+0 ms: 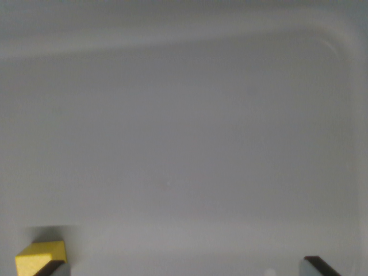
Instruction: Pick yellow cube
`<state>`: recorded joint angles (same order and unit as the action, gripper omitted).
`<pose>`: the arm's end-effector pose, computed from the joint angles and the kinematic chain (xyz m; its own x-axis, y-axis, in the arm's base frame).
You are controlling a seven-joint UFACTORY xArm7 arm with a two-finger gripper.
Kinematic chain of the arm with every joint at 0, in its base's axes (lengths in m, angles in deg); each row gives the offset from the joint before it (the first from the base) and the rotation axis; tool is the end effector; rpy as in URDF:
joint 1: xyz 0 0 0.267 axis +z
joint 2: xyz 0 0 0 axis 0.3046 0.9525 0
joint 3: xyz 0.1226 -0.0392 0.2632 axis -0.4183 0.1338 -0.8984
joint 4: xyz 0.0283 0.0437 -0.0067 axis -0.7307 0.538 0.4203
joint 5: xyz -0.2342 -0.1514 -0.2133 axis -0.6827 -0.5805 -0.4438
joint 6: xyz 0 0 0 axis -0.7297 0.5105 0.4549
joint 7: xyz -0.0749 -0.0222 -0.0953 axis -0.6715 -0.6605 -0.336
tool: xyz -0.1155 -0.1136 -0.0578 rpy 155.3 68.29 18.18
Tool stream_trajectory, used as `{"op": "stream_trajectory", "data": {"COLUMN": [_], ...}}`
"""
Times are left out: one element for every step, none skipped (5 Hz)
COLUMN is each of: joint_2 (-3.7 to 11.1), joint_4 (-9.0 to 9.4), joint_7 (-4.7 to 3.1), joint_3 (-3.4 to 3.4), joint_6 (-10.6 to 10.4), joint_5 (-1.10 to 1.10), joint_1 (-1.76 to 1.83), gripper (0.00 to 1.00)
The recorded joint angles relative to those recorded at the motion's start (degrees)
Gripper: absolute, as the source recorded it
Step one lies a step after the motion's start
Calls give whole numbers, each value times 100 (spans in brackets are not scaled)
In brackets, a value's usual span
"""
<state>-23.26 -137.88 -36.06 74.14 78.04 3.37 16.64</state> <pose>0.4765 -0.0134 0.3159 0.9953 -0.0768 -0.0585 -0.0776 -0.9969 -0.0114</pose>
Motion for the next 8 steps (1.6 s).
{"op": "stream_trajectory", "data": {"joint_2": [0,36,36,75,75,117,117,160], "joint_4": [0,159,159,333,333,521,521,709], "joint_7": [0,43,43,91,91,142,142,194], "joint_3": [0,-50,-50,-105,-105,-164,-164,-223], "joint_6": [0,-190,-190,-398,-398,-621,-621,-846], "joint_5": [0,9,9,18,18,29,29,39], "joint_1": [0,47,47,99,99,155,155,211], "gripper": [0,0,0,0,0,0,0,0]}}
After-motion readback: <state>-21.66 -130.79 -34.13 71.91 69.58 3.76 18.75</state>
